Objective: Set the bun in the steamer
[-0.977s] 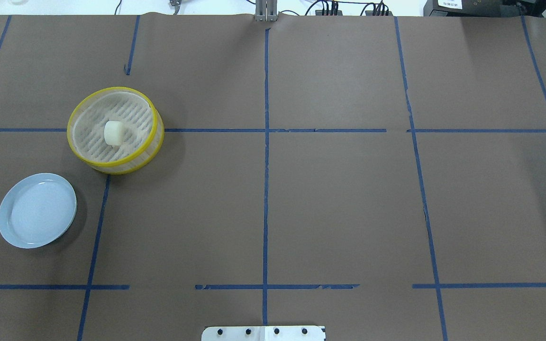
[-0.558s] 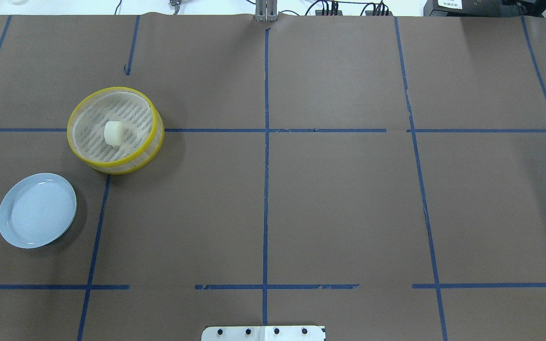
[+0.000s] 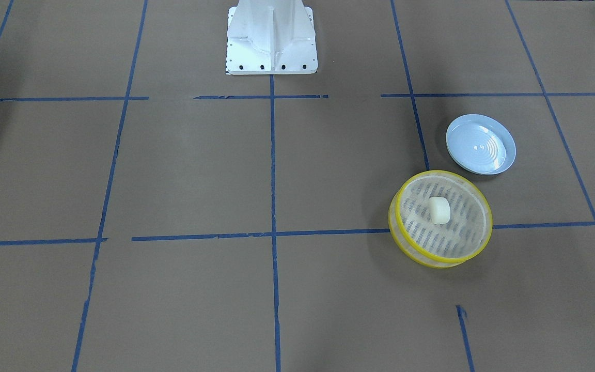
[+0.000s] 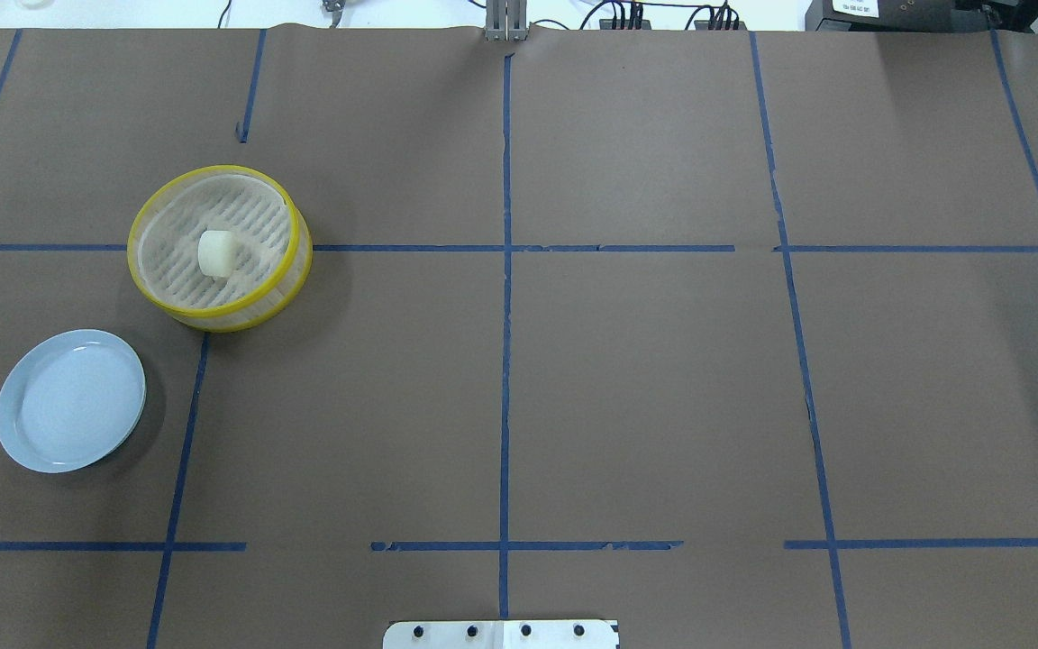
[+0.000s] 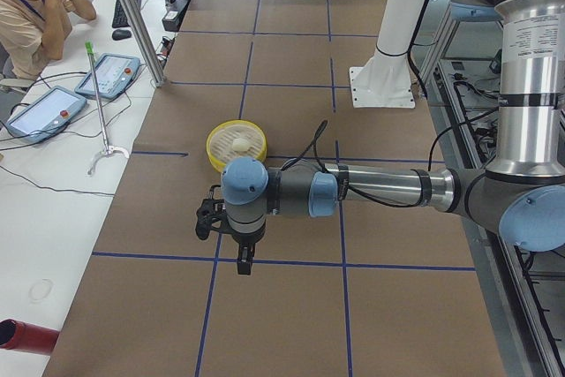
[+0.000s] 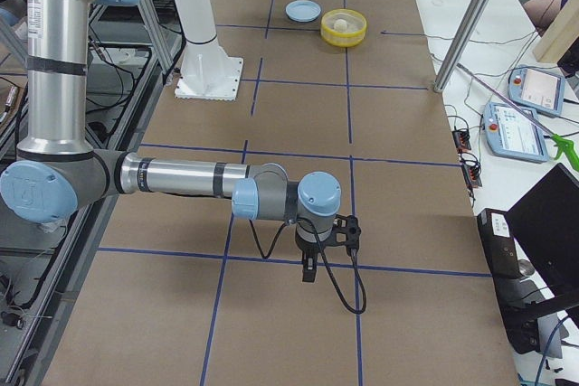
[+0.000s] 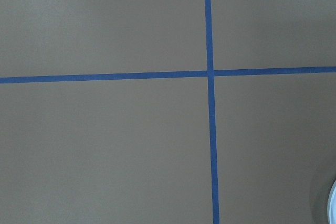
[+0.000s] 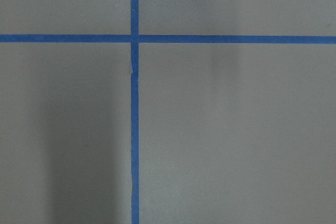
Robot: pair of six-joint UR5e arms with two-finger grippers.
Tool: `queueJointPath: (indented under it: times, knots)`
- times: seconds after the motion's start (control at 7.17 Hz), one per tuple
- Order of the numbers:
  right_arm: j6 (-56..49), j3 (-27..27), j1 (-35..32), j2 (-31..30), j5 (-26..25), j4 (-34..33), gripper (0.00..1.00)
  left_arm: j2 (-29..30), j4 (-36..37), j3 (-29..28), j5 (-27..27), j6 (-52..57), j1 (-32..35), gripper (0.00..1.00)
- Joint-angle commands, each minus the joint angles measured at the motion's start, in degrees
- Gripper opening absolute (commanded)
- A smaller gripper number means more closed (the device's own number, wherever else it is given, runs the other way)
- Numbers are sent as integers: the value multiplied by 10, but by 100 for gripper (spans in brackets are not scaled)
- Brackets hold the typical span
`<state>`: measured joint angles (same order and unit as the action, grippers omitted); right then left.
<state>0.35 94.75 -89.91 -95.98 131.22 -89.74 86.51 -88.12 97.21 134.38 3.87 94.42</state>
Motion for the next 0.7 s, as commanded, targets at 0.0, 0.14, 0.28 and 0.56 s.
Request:
queueJointPath:
  times: [0.0,0.14,0.28,0.56]
  knots:
    - [0,0,0,0,0,0,100,-3,1,1,-1,0,1,100]
    - [0,0,0,0,0,0,100,-4,1,9,0,0,1,100]
    - [0,0,0,0,0,0,100,-4,1,9,0,0,1,100]
    - [0,0,0,0,0,0,100,-4,1,15,0,0,1,100]
